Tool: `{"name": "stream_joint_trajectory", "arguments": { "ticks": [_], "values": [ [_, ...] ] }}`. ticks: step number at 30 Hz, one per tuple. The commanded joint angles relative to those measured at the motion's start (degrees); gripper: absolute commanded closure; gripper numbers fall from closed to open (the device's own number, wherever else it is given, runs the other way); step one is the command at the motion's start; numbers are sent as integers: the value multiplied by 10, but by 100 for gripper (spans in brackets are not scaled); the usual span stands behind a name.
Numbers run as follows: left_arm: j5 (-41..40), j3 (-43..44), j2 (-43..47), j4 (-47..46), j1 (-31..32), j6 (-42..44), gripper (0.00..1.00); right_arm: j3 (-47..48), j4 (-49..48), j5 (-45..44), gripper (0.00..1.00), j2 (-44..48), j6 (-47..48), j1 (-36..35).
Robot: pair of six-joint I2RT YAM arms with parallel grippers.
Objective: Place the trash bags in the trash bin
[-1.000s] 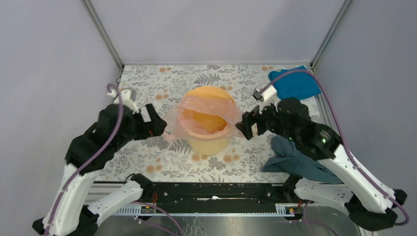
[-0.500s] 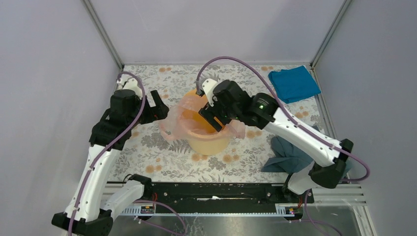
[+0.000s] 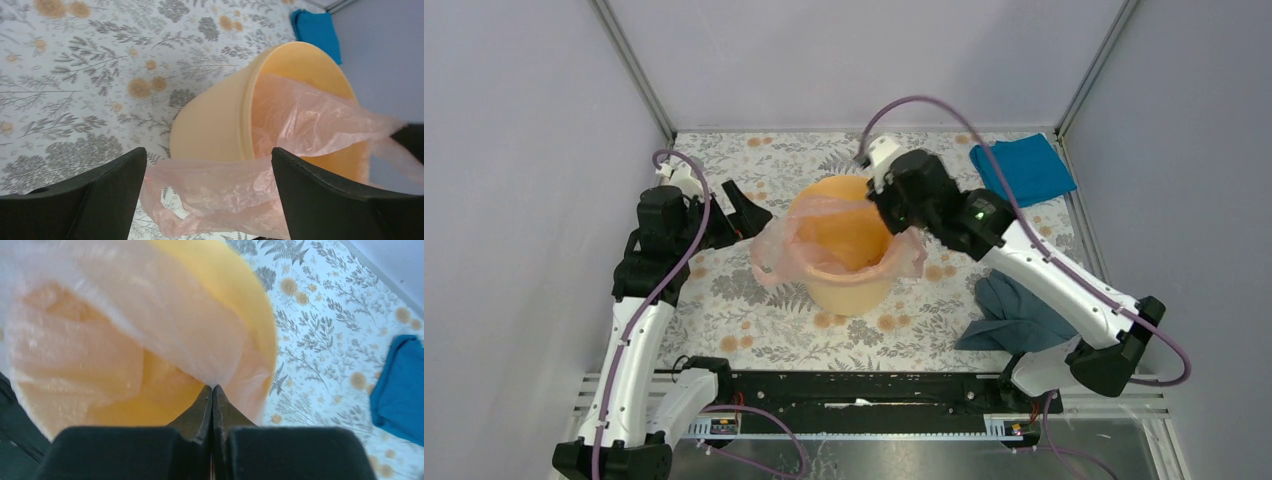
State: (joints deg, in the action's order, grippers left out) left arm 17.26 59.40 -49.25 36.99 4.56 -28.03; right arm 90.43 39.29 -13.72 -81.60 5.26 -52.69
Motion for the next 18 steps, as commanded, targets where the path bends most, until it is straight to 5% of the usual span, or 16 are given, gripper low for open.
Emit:
{"name": "stream_joint_trajectory", "arguments": {
  "ticks": [1,9,15,18],
  "values": [
    [87,0,8,-57,-18,-21,1,-11,-69,154,100,33,-96,109],
    [171,-27,28,-65,-28,-23,1,-1,-102,396,100,-16,-174,224],
    [239,-17,45,-69,-28,2,2,-1,-103,384,100,-16,-173,228],
    [251,-14,37,-56,-28,10,13,-4,-104,382,100,-18,-175,231]
  ]
}}
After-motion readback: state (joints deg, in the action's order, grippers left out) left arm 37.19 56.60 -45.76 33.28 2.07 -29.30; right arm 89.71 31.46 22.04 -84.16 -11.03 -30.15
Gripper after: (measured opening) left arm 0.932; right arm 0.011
